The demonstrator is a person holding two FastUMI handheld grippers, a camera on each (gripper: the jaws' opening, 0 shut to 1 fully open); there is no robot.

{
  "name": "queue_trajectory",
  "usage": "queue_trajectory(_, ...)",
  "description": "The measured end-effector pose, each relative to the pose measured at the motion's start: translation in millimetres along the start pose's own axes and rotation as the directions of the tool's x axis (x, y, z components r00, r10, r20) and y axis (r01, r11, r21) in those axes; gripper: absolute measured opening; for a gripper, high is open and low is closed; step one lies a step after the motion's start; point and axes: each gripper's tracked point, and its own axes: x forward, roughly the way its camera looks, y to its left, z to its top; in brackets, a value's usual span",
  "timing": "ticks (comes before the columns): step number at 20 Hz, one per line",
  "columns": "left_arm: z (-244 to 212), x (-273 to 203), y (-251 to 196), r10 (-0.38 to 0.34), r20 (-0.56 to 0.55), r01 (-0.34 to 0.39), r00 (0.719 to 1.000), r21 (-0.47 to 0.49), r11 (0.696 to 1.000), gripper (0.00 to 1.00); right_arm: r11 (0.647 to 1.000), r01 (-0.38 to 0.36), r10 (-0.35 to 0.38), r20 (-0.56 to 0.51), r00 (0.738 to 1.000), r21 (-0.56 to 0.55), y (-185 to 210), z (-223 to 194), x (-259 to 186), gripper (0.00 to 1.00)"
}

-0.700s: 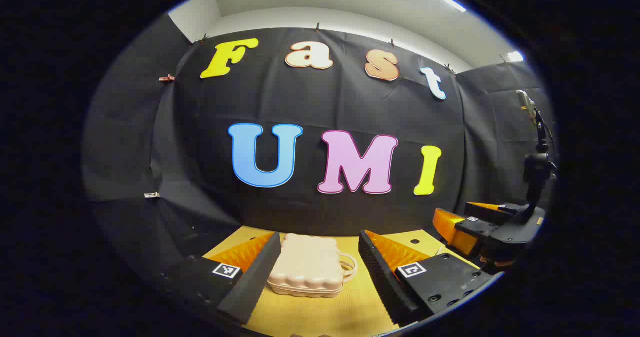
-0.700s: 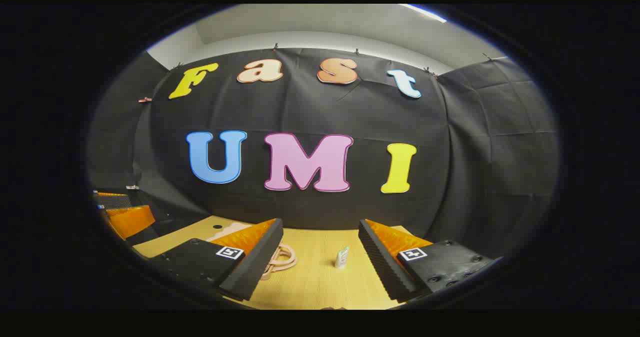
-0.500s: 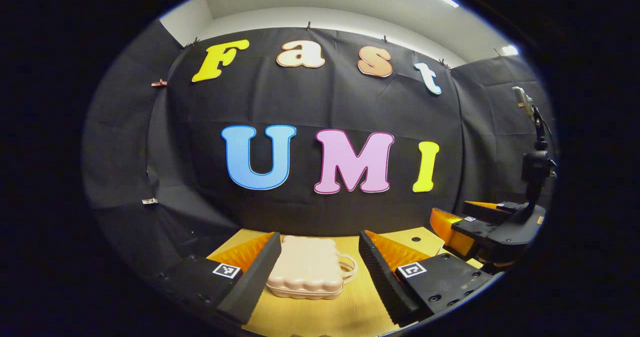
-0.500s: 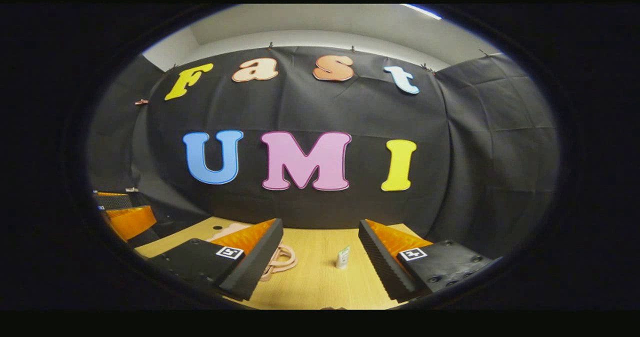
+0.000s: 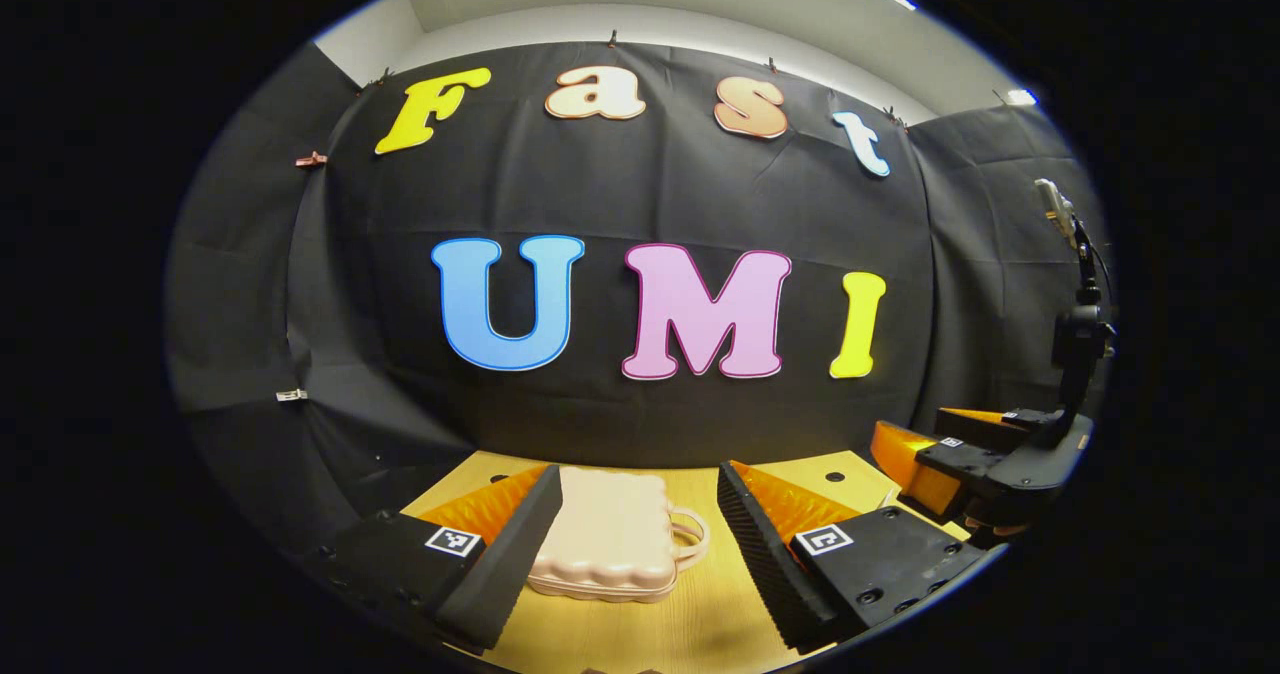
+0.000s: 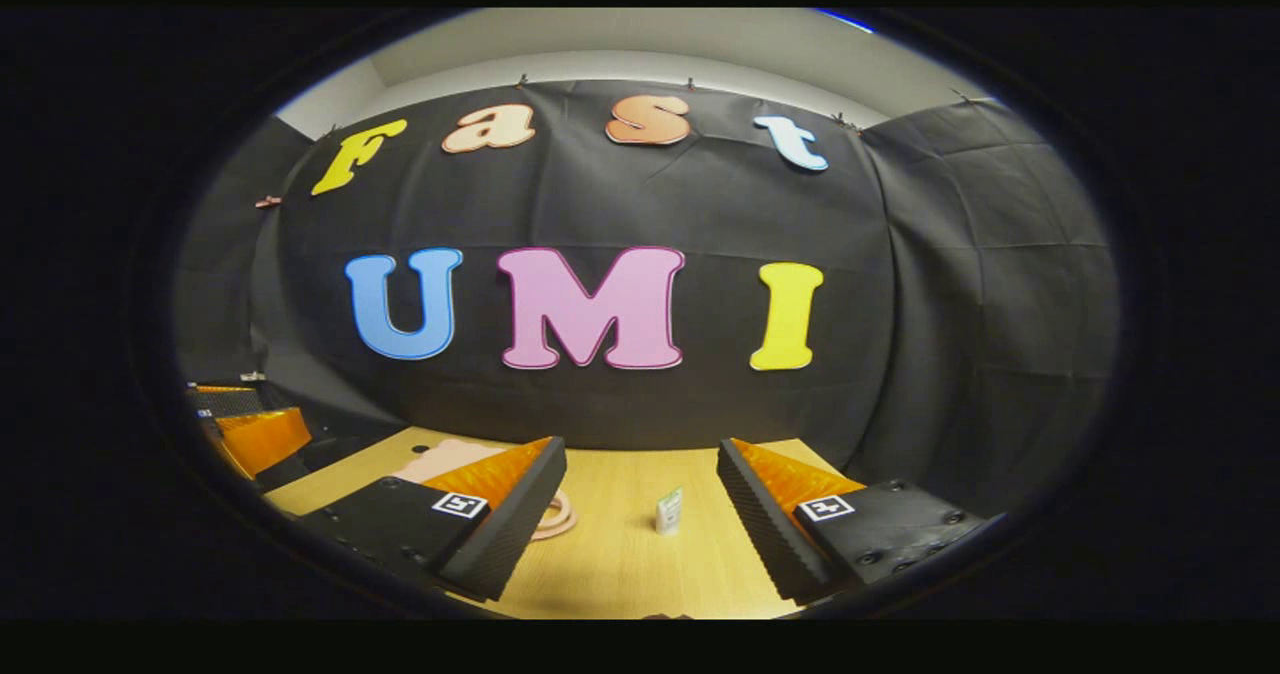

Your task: First open the suitcase, pack the skin care products into it, and then close the suitcase.

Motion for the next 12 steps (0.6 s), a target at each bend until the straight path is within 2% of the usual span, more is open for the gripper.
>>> queue_trajectory(7,-12,36,-41,-0.079,-0.017,0.078,0.997,-0.02,0.997,0.98,0.998,0.065,-0.065,0.024,0.998,0.002,-51,2,2,0.96)
queue_trajectory(11,-39,82,-67,-0.11,-0.076,0.109,0.991,-0.013,0.994,0.98,0.996,0.086,-0.087,0.01,0.996,0.028,-83,-10,5,0.94)
queue_trajectory(12,-50,97,-75,-0.117,-0.105,0.115,0.988,-0.026,0.993,0.98,0.996,0.087,-0.087,0.006,0.996,0.031,-90,-13,6,0.96)
